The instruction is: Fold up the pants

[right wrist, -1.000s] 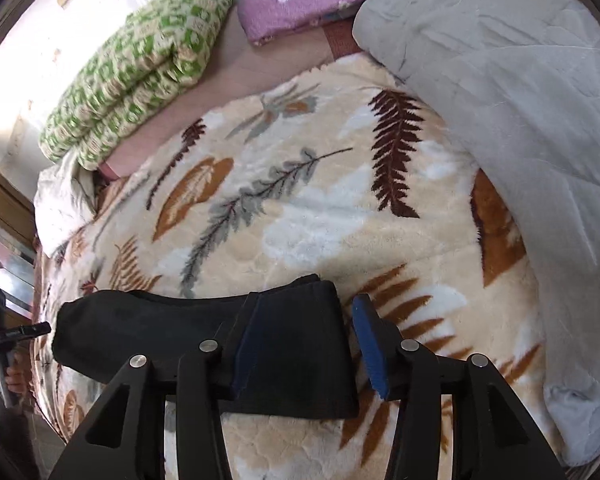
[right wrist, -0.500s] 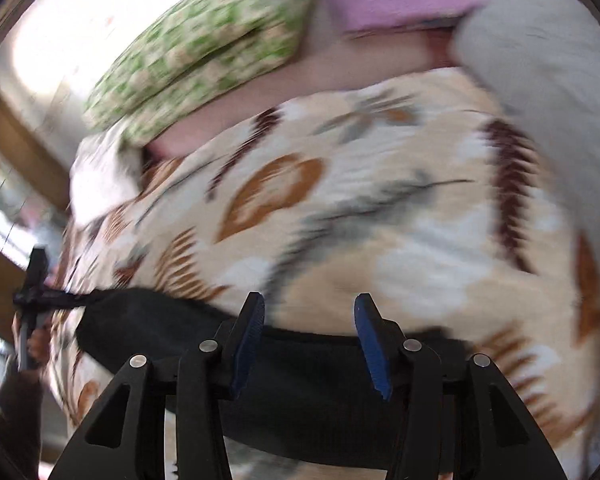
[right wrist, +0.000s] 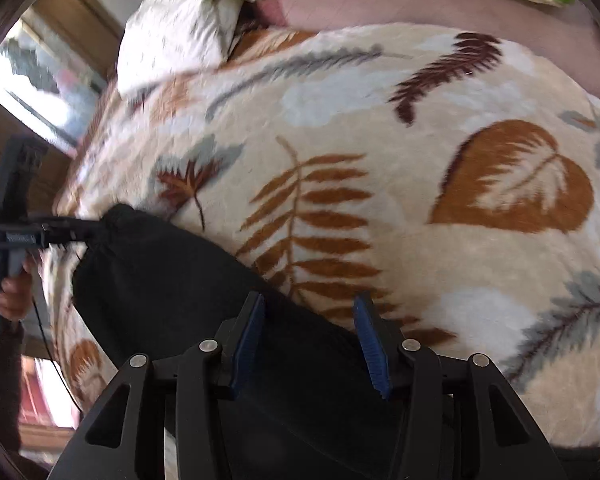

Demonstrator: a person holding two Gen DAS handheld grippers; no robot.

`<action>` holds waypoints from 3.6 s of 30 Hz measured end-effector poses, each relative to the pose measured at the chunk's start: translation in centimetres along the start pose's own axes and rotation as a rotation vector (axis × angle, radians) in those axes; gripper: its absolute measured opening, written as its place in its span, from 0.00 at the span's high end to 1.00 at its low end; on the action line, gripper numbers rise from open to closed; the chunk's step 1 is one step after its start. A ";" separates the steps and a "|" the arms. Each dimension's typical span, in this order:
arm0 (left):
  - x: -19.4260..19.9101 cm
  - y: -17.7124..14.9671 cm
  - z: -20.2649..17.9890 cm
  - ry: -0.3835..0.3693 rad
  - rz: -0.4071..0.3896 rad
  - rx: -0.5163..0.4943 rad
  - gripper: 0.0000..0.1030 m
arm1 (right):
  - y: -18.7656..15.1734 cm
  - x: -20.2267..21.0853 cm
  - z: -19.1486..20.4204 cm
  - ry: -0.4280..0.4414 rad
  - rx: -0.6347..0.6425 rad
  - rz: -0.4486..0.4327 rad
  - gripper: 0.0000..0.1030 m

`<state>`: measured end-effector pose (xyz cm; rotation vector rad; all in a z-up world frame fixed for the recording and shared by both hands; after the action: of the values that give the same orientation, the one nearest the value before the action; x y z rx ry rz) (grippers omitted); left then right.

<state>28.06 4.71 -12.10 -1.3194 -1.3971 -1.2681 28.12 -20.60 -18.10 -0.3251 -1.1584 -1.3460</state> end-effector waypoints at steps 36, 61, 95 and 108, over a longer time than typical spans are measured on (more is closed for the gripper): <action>-0.1 -0.2 -0.6 0.081 -0.056 0.015 0.72 | 1.5 1.5 2.0 -0.218 0.235 0.032 0.90; 2.3 -0.5 3.1 0.307 -0.181 0.080 0.77 | 2.1 5.1 -1.4 -0.128 -0.056 -0.157 0.74; -2.5 -16.6 -34.9 -0.100 0.131 -0.059 0.64 | -20.5 26.3 -12.6 -0.005 -0.623 -0.476 0.42; -6.4 -16.2 -40.1 -0.349 0.151 0.483 0.66 | -20.1 25.3 -15.7 0.041 -0.596 -0.445 0.42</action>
<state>9.75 -34.96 -14.02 -1.3058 -1.6748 -0.5615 12.99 -52.87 -13.53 -0.4782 -0.7956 -2.0797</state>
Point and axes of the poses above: each gripper's, at about its wrist camera, not at the fingertips, and x roughly against the way its jaws point, z to its left, y to its top, the point moved 9 cm from there along -x, roughly the way its jaws point, and after that the axes turned 11 degrees about y, right-handed, at the moved point
